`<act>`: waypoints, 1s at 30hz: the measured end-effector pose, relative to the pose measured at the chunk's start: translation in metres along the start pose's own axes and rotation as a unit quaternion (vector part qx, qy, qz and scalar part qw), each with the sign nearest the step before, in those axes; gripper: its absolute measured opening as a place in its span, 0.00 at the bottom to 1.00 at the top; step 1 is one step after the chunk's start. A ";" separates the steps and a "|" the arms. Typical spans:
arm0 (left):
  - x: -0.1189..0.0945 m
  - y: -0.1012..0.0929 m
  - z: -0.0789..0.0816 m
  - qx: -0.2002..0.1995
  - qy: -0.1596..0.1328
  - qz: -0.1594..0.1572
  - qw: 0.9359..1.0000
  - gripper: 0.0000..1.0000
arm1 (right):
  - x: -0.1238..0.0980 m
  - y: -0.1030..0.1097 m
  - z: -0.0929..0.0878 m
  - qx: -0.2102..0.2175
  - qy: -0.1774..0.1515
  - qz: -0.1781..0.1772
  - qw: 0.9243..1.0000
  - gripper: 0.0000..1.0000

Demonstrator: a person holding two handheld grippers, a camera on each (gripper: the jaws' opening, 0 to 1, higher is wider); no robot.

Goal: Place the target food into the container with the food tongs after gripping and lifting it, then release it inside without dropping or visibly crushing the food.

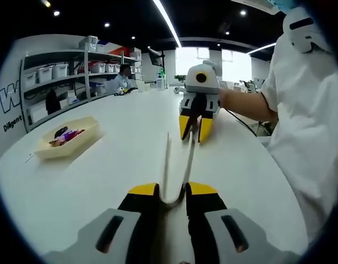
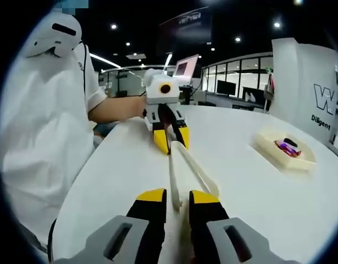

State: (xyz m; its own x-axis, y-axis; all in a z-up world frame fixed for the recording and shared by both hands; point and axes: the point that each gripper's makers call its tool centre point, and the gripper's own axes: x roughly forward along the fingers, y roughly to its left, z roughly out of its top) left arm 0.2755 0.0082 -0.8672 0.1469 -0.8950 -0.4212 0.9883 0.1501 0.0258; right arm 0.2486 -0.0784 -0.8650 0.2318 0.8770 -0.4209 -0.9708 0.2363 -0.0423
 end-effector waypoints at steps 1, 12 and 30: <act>0.000 0.000 0.000 0.000 0.000 0.000 1.000 0.19 | 0.000 0.000 0.000 0.000 0.000 -0.001 1.000 0.10; -0.003 0.001 -0.001 -0.003 0.000 0.007 1.000 0.19 | -0.001 -0.001 0.000 0.001 -0.001 -0.007 1.000 0.12; -0.009 0.000 -0.001 -0.005 -0.002 0.026 1.000 0.27 | -0.004 -0.002 0.002 0.001 -0.007 -0.027 1.000 0.19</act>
State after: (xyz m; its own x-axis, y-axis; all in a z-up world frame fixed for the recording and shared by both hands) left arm 0.2742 0.0165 -0.8644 0.1978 -0.8874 -0.4164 0.9790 0.2000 0.0388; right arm 0.2501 -0.0815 -0.8615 0.2840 0.8685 -0.4061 -0.9568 0.2839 -0.0620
